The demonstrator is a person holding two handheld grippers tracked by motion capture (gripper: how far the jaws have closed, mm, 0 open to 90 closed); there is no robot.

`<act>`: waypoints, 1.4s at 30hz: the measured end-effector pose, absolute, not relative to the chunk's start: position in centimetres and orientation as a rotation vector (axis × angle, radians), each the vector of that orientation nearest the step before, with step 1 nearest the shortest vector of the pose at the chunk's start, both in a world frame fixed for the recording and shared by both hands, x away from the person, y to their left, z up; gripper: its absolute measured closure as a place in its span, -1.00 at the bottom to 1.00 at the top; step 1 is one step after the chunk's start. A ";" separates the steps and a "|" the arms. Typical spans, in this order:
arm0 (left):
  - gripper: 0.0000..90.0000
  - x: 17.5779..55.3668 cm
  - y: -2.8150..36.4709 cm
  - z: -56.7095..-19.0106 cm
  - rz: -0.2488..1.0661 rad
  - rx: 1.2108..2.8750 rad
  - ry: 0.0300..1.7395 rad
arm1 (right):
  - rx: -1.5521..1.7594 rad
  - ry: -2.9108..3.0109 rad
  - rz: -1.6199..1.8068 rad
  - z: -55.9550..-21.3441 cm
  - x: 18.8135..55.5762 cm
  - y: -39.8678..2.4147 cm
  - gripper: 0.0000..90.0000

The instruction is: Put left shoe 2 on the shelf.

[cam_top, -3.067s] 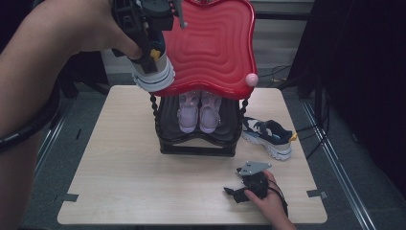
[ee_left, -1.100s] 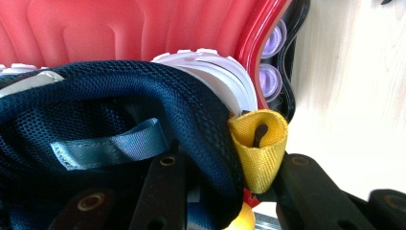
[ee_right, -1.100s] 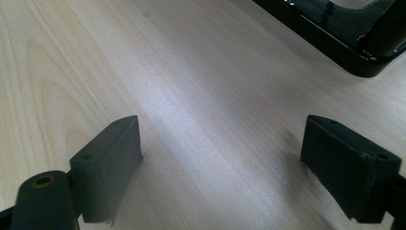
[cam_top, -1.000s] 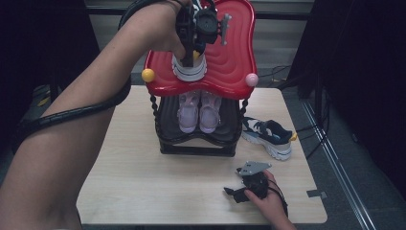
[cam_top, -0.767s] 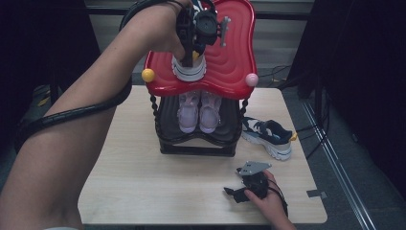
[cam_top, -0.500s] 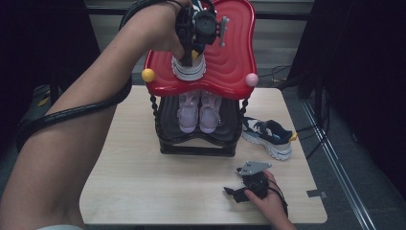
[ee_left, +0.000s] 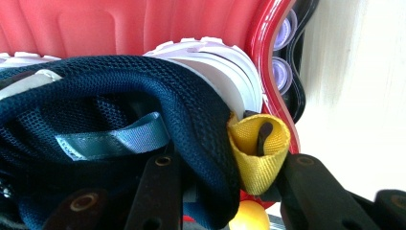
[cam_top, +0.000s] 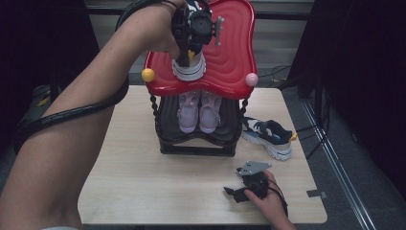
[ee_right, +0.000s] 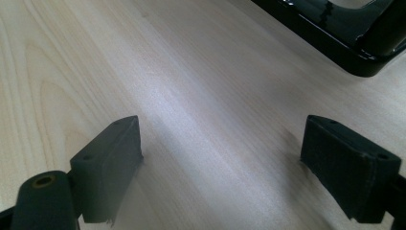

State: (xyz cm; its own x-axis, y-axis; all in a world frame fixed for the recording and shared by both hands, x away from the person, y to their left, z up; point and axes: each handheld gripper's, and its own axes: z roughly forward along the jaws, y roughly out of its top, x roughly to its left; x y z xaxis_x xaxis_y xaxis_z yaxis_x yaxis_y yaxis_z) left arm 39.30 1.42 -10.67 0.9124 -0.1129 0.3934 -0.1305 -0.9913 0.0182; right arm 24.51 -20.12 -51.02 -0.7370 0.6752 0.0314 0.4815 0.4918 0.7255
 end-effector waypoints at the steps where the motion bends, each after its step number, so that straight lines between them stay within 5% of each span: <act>1: 0.51 39.3 1.4 -10.6 0.628 3.029 -0.187 | 0.984 2.481 1.085 -51.0 24.5 -20.1 -0.70; 27: -0.06 39.9 1.6 -10.1 0.550 2.967 0.204 | 0.985 2.481 1.085 -51.0 24.5 -20.1 -0.70; 42: 0.21 39.9 0.9 -10.2 0.509 2.949 0.193 | 0.985 2.481 1.085 -51.0 24.5 -20.1 -0.70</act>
State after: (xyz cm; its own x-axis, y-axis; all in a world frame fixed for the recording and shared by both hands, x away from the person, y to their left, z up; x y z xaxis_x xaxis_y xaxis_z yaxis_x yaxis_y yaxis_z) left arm 39.86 0.91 -10.17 0.9344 0.1504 0.3229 0.1020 -0.9815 0.1621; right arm 24.50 -20.11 -51.02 -0.7365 0.6757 0.0316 0.4819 0.4914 0.7254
